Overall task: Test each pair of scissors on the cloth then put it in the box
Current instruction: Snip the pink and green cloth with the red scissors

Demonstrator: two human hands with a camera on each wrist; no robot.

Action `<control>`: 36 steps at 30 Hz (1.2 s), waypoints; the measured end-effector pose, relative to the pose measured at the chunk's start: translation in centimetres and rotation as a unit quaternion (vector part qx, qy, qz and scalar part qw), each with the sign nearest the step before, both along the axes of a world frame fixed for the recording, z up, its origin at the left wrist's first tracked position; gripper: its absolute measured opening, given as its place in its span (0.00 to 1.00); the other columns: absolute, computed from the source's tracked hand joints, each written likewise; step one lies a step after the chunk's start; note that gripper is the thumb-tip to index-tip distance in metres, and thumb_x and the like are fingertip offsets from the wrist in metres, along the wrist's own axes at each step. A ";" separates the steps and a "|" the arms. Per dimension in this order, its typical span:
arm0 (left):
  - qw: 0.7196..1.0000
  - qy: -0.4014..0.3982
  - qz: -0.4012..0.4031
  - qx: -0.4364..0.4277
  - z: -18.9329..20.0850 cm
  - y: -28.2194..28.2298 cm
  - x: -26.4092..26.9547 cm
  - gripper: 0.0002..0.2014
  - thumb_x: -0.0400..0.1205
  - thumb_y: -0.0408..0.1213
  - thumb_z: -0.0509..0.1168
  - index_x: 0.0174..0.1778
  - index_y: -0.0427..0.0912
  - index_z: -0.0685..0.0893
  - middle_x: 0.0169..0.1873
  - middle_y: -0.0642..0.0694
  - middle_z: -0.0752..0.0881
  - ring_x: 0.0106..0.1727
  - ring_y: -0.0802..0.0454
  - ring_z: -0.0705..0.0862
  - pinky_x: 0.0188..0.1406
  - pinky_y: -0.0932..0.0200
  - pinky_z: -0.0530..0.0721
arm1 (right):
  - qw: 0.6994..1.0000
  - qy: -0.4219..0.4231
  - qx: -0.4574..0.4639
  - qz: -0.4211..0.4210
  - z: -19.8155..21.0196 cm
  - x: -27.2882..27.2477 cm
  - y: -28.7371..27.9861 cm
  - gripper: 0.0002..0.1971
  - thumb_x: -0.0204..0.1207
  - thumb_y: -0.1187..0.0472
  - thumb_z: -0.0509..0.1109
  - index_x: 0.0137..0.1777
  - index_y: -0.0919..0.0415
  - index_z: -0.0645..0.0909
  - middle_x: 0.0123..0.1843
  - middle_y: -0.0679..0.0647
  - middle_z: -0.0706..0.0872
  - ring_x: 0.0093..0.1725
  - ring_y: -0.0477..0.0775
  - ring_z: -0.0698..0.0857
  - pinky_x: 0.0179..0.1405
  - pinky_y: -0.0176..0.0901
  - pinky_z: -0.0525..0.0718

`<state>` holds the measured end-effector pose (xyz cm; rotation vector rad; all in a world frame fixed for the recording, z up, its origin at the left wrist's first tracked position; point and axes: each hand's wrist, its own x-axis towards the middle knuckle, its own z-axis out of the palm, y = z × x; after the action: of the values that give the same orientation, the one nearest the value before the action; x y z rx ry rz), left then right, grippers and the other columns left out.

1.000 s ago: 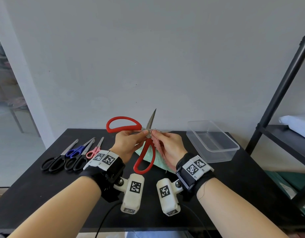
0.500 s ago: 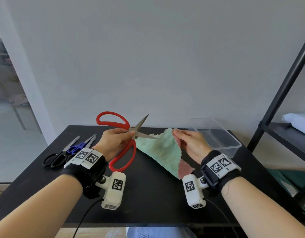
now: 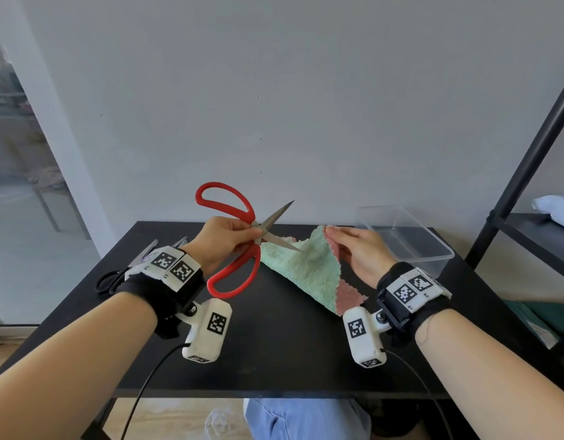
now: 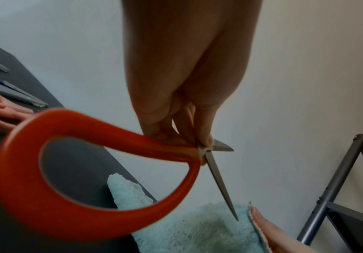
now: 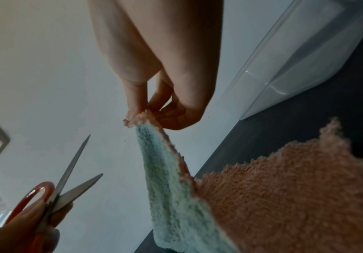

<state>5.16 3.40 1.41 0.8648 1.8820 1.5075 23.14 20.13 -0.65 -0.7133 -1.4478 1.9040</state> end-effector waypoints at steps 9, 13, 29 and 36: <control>0.992 0.115 0.037 -0.037 1.2 -0.2 0.8 0.10 0.81 0.41 0.67 0.46 0.39 0.90 0.34 0.50 0.84 0.30 0.58 0.74 0.30 0.70 0.73 | 1.000 -0.004 0.021 0.002 0.4 -0.2 -0.3 0.11 0.76 0.69 0.71 0.56 0.71 0.84 0.52 0.60 0.89 0.46 0.51 0.88 0.47 0.36 0.85; 0.990 0.120 0.033 -0.059 1.3 -0.3 0.7 0.10 0.81 0.41 0.67 0.47 0.39 0.90 0.32 0.49 0.82 0.29 0.58 0.74 0.26 0.70 0.73 | 1.000 -0.006 0.028 0.001 0.6 -0.2 -0.2 0.09 0.76 0.69 0.71 0.54 0.71 0.85 0.50 0.60 0.89 0.45 0.51 0.88 0.46 0.35 0.86; 0.997 0.060 -0.020 -0.046 1.3 -0.4 0.3 0.08 0.82 0.36 0.67 0.50 0.37 0.88 0.35 0.44 0.92 0.22 0.60 0.83 0.26 0.70 0.82 | 1.000 -0.021 0.021 0.001 -0.1 -0.2 0.1 0.09 0.75 0.68 0.72 0.53 0.70 0.85 0.48 0.59 0.89 0.43 0.50 0.88 0.45 0.36 0.84; 1.000 -0.024 -0.019 0.009 1.1 -0.6 0.4 0.09 0.81 0.31 0.67 0.54 0.32 0.85 0.44 0.38 0.92 0.44 0.47 0.92 0.39 0.62 0.89 | 0.999 -0.023 0.026 0.003 -0.1 -0.3 0.2 0.10 0.75 0.68 0.72 0.55 0.71 0.85 0.47 0.58 0.89 0.42 0.49 0.88 0.41 0.33 0.84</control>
<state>5.58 2.81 2.50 0.8606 1.8108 1.5125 22.89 20.31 -0.73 -0.7338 -1.5246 1.8592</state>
